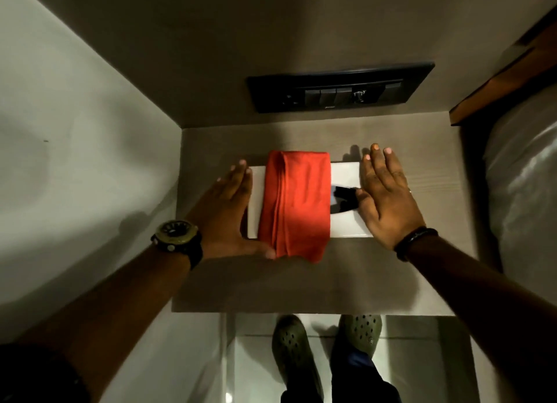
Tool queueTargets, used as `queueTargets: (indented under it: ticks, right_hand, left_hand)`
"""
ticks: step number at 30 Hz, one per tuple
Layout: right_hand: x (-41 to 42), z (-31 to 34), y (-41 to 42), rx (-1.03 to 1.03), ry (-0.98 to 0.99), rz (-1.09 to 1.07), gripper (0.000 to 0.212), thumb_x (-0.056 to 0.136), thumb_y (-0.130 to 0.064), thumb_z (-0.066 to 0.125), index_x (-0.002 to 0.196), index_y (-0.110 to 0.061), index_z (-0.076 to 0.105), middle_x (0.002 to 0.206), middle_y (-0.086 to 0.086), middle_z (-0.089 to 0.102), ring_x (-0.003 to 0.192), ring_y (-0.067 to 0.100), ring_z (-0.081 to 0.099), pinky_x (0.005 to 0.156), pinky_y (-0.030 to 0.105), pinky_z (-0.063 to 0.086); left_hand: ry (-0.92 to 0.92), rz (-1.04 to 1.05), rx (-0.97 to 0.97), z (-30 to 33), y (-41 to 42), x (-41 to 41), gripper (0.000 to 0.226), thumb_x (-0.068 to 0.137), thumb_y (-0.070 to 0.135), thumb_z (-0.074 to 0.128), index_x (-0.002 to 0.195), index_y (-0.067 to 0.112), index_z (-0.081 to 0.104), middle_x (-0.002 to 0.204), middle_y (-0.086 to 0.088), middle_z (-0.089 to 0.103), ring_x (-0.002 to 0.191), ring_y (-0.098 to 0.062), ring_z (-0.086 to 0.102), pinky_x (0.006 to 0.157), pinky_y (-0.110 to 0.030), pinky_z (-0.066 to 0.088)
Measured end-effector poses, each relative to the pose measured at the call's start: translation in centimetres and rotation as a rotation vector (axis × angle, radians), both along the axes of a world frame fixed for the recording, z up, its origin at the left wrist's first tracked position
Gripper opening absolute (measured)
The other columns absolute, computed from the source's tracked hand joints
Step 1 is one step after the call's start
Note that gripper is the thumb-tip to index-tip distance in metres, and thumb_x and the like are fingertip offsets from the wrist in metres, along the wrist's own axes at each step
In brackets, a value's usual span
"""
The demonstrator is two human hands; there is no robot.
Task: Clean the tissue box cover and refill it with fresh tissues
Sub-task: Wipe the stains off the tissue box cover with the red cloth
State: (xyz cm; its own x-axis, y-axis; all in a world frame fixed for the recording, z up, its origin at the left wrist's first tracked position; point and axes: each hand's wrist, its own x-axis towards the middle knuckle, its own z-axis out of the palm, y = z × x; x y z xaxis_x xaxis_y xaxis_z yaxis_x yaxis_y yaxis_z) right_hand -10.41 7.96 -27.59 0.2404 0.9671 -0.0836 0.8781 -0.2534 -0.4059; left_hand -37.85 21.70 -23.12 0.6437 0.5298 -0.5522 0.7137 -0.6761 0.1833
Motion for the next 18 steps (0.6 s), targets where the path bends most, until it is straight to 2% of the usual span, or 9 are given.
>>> queueTargets:
  ticks: [3,5,7,11,15,18]
  right_hand:
    - [-0.5,1.5,0.4,-0.086,-0.037,-0.066,0.078,0.087,-0.049,0.018,0.151,-0.006,0.014,0.160,0.012,0.003,0.146,0.024,-0.007,0.117,0.055,0.000]
    - [-2.8,3.2,1.5,-0.028,-0.053,-0.097,0.076,0.088,-0.049,0.016,0.151,-0.006,0.013,0.160,0.014,0.004,0.146,0.026,-0.005,0.117,0.054,-0.002]
    - [-6.6,4.1,3.0,0.024,0.006,-0.043,0.075,0.091,-0.050,0.018,0.150,-0.005,0.017,0.159,0.016,0.009,0.147,0.028,0.001,0.117,0.054,0.002]
    - [-12.4,2.1,4.7,-0.070,-0.017,-0.010,0.078,0.092,-0.056,0.019,0.148,-0.002,0.024,0.157,0.020,0.017,0.147,0.034,0.011,0.117,0.056,0.008]
    - [-12.1,0.3,4.0,-0.086,-0.183,0.044,0.077,0.094,-0.057,0.028,0.148,-0.002,0.025,0.156,0.021,0.022,0.146,0.035,0.017,0.117,0.055,0.007]
    - [-9.3,0.4,2.3,-0.138,-0.222,0.076,0.077,0.094,-0.059,0.021,0.148,-0.004,0.023,0.156,0.019,0.020,0.146,0.033,0.015,0.117,0.054,0.006]
  left_hand:
    - [0.067,-0.110,0.070,0.6,1.0,-0.5,0.154,0.042,0.092,0.055,0.143,0.010,-0.028,0.152,-0.011,-0.034,0.142,-0.026,-0.026,0.117,-0.041,-0.007]
    - [0.046,-0.140,0.103,0.3,1.2,0.3,0.156,0.042,0.088,0.060,0.142,0.009,-0.029,0.150,-0.012,-0.036,0.140,-0.027,-0.029,0.116,-0.041,-0.010]
    - [0.002,-0.156,0.118,-0.2,0.8,1.5,0.156,0.043,0.085,0.064,0.142,0.008,-0.028,0.149,-0.013,-0.037,0.138,-0.028,-0.031,0.117,-0.043,-0.012]
    - [-0.021,-0.084,0.101,-1.4,-0.5,2.2,0.161,0.039,0.079,0.071,0.137,0.008,-0.035,0.147,-0.012,-0.040,0.138,-0.031,-0.032,0.115,-0.042,-0.016]
    - [0.028,-0.082,0.136,-1.5,-0.4,2.4,0.166,0.034,0.081,0.072,0.136,0.007,-0.037,0.151,-0.015,-0.036,0.140,-0.032,-0.029,0.117,-0.047,-0.012]
    - [0.077,-0.098,0.147,-1.1,-0.4,2.5,0.170,0.030,0.083,0.071,0.137,0.006,-0.036,0.150,-0.017,-0.037,0.139,-0.035,-0.030,0.116,-0.048,-0.012]
